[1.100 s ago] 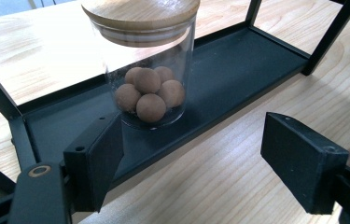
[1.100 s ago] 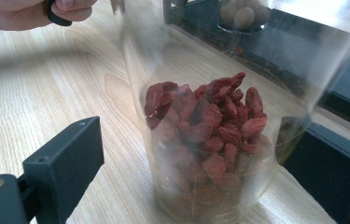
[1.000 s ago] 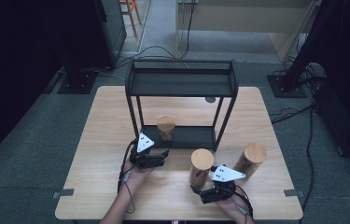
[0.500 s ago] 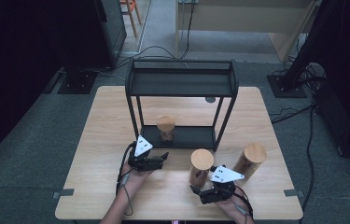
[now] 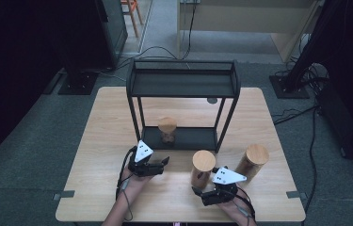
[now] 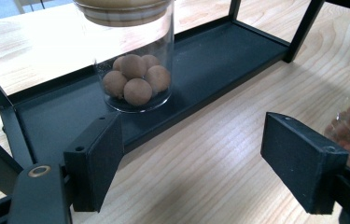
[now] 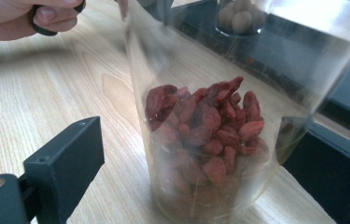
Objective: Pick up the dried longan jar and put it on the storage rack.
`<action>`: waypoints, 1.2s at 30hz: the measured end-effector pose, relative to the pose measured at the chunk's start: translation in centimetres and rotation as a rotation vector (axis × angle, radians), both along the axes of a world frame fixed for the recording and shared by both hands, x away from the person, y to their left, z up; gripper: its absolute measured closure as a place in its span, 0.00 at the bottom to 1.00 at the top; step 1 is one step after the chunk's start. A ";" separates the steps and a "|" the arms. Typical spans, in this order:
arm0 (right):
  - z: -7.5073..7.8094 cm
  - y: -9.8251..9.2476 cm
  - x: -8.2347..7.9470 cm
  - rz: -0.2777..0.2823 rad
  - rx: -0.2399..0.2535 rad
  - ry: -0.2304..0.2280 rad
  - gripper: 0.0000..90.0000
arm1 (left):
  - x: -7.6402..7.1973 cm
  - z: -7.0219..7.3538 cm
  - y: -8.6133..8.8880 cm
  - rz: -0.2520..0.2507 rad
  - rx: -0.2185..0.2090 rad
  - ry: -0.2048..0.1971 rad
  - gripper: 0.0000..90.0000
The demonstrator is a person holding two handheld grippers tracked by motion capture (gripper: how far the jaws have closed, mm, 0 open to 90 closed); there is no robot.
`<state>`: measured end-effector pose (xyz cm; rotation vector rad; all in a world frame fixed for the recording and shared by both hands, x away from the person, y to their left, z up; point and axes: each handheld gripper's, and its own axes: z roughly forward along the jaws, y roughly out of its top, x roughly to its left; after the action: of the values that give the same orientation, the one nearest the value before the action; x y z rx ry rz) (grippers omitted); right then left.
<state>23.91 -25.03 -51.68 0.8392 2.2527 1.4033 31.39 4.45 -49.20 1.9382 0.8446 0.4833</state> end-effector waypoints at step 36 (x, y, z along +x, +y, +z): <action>0.8 0.3 0.0 -0.022 0.037 0.024 0.07 | -2.0 -1.7 0.2 -0.034 -0.004 0.012 0.24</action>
<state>23.96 -24.75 -50.86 0.8946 2.2354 1.4361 29.36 4.64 -50.94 1.9503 0.8176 0.4500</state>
